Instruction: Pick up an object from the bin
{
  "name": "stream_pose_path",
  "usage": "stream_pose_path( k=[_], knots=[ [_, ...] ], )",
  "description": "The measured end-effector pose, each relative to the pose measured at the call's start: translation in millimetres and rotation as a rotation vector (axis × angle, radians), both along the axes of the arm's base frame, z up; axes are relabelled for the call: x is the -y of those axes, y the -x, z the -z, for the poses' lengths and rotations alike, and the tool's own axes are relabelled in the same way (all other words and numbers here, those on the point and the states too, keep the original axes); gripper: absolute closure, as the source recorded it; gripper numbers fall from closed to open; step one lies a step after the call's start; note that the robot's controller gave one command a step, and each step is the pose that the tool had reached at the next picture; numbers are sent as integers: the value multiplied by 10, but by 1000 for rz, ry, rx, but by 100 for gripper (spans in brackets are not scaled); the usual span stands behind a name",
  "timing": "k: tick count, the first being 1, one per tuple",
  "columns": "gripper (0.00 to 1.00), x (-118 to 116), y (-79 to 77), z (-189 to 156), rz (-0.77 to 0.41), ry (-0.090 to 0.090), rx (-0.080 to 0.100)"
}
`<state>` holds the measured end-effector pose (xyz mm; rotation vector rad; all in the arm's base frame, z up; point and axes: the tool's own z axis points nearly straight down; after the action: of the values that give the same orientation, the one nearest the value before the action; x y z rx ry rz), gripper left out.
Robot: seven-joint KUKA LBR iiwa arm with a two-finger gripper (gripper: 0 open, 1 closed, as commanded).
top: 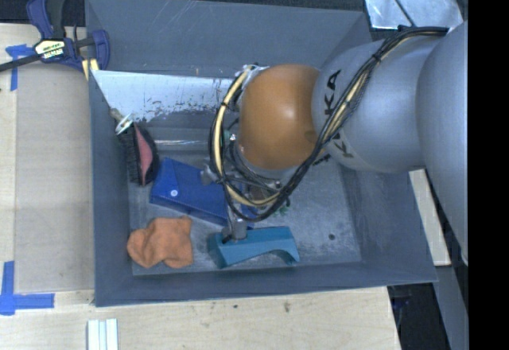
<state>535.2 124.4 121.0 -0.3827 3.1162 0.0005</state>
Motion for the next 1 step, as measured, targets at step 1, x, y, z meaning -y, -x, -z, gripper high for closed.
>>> stream_pose_path(
  k=[1],
  knots=[
    [0,52,40,96,-278,0,2]
  ],
)
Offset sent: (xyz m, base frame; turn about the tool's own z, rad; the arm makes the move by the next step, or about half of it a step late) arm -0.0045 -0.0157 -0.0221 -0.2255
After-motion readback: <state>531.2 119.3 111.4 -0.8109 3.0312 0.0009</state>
